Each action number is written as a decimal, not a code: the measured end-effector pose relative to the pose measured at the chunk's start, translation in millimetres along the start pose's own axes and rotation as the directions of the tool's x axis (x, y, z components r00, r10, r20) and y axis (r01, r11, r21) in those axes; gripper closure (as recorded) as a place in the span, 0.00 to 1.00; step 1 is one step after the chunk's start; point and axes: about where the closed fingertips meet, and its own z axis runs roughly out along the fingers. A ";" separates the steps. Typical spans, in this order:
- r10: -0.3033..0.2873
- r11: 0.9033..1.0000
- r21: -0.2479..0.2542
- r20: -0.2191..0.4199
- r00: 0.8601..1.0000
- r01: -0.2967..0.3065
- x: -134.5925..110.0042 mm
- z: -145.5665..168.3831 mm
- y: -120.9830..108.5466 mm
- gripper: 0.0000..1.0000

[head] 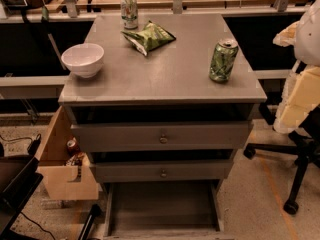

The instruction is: Move green can near white bowl

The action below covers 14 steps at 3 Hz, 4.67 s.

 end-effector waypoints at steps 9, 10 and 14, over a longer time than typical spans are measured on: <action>0.261 0.864 0.085 0.768 0.585 -0.497 29.8 54.9 -175.9 0.00; 0.279 0.855 0.013 0.831 0.482 -0.518 10.2 80.5 -200.1 0.00; 0.266 0.869 -0.109 0.926 0.269 -0.482 -41.6 167.2 -227.0 0.26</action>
Offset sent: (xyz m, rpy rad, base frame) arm 0.0030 -0.0063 0.0007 0.0535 -0.0288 -0.0393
